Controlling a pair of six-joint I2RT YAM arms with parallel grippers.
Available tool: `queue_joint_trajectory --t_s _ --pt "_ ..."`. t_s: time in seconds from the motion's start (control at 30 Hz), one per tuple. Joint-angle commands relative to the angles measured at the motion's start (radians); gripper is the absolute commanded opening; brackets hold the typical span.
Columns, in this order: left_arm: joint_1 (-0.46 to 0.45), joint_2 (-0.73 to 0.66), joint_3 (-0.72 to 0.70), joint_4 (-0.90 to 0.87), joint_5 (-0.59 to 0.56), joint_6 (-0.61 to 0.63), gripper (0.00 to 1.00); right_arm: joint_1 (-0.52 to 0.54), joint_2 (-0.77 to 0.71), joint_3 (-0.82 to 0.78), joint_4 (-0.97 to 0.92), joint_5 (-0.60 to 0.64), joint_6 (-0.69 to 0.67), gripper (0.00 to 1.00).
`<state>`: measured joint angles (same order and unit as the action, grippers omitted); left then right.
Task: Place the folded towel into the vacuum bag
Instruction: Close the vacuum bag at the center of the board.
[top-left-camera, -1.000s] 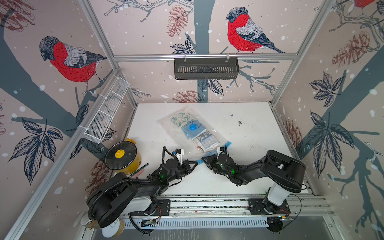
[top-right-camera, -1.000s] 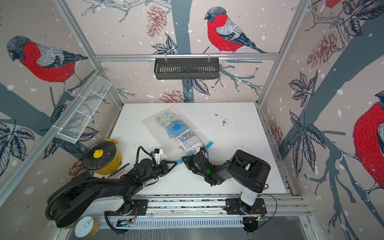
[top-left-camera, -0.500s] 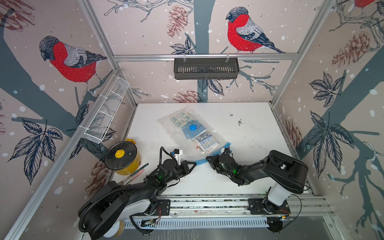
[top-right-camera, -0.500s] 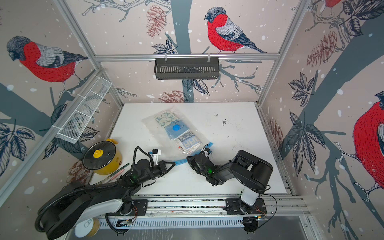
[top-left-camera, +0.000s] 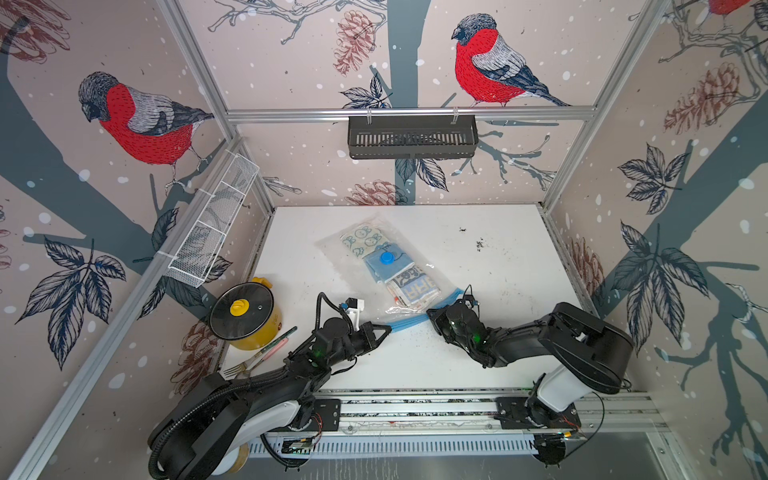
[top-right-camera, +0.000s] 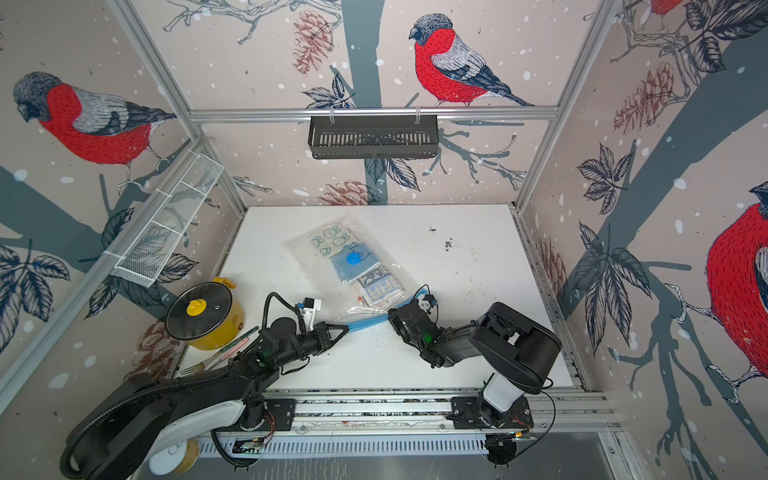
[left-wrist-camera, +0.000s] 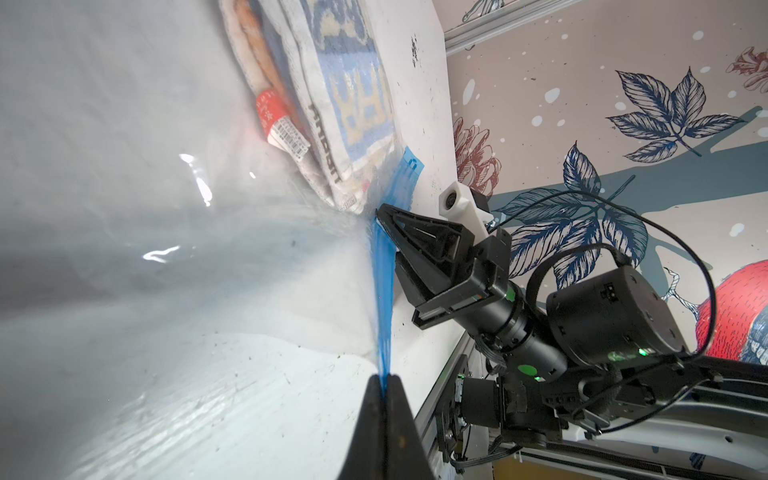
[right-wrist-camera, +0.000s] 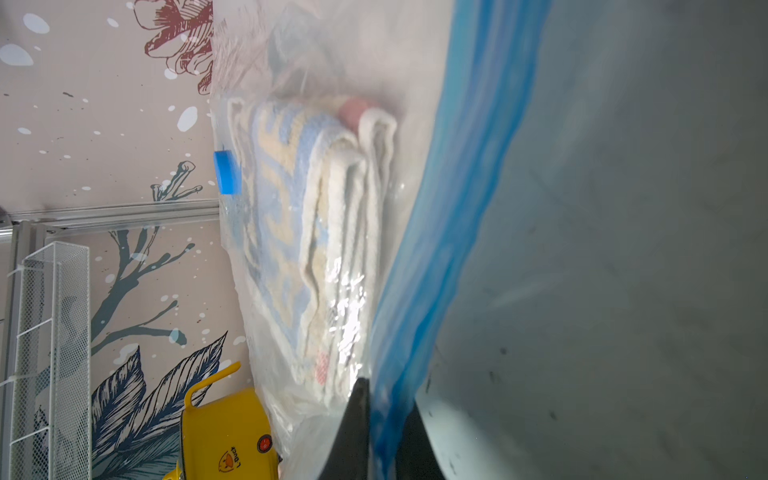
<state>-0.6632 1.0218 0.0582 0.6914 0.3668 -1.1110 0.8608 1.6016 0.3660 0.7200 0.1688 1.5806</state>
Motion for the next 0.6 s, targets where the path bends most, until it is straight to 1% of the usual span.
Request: queue_joint_trajectory --t_s 0.0,0.37,0.57 --pt "0.012 -0.021 -0.006 -0.02 0.009 0.023 0.0 -0.031 -0.007 -0.012 -0.176 0.209 -0.046 0.0" --pt "0.034 -0.153 -0.018 -0.194 0.021 0.053 0.0 -0.147 -0.045 -0.03 -0.211 0.204 -0.127 0.0" --pt "0.037 -0.239 -0.041 -0.283 0.009 0.056 0.0 -0.209 -0.074 -0.032 -0.233 0.199 -0.179 0.0"
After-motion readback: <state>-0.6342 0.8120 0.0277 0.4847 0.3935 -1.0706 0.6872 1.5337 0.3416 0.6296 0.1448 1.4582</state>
